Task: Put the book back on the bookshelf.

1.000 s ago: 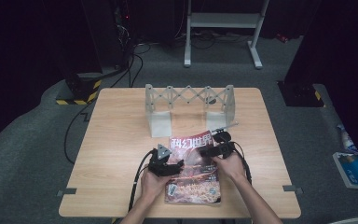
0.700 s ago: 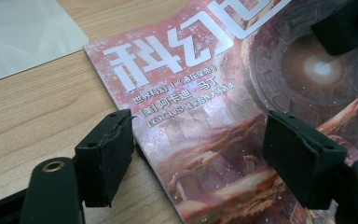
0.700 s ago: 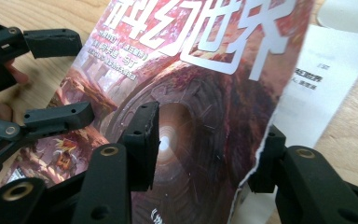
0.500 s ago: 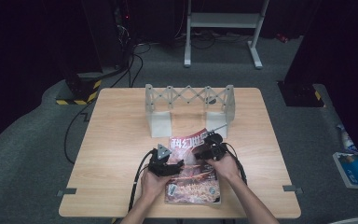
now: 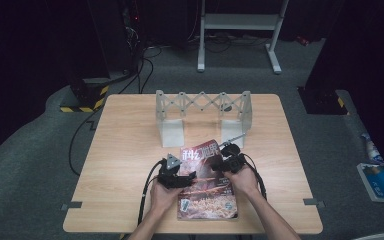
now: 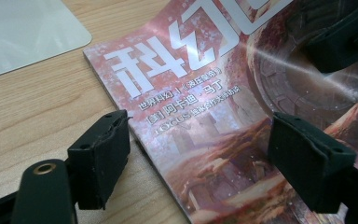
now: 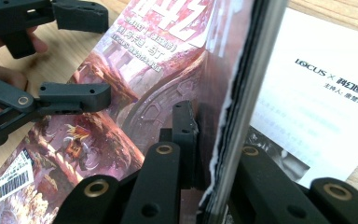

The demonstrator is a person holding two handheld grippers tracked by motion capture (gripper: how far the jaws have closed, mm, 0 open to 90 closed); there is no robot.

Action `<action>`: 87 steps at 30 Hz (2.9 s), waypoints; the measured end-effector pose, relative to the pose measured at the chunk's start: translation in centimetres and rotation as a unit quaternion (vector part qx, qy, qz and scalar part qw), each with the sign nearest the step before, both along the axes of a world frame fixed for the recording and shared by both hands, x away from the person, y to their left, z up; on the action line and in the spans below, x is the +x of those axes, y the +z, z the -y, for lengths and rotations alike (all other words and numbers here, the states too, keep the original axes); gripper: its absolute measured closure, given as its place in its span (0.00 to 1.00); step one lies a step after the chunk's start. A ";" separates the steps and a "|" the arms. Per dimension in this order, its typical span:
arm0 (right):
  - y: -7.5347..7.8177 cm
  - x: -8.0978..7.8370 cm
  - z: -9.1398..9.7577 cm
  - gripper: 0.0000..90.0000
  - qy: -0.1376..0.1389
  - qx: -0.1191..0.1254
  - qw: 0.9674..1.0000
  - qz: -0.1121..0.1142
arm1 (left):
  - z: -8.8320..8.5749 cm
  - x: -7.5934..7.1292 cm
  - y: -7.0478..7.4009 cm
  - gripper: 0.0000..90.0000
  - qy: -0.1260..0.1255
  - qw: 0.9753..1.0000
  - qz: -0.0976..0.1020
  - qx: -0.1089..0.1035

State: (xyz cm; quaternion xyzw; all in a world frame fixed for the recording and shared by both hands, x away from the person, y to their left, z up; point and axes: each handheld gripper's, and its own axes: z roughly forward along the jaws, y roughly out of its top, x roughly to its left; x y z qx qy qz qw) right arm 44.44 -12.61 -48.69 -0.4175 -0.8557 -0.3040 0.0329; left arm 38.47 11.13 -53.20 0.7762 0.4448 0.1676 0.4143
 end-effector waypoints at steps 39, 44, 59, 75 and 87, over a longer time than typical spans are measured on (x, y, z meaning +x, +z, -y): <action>2.6 -2.6 0.5 0.97 0.097 0.034 0.990 0.096 | -1.1 0.4 -0.1 0.08 -0.025 0.996 -0.037 -0.083; 2.6 -2.7 0.3 0.97 0.114 0.042 0.987 0.104 | -1.1 0.4 -0.1 0.07 -0.031 0.995 -0.041 -0.090; 2.0 -2.4 0.6 0.97 0.120 0.047 0.986 0.106 | -1.6 0.3 0.0 0.17 -0.030 0.993 -0.053 -0.106; 0.4 -2.0 0.4 0.91 0.095 0.009 0.990 0.106 | -1.4 -0.2 0.0 0.50 -0.024 0.997 -0.032 -0.072; -0.3 -1.9 1.0 0.68 0.035 -0.029 0.992 0.118 | -1.4 -0.3 0.0 0.57 -0.020 0.997 -0.031 -0.069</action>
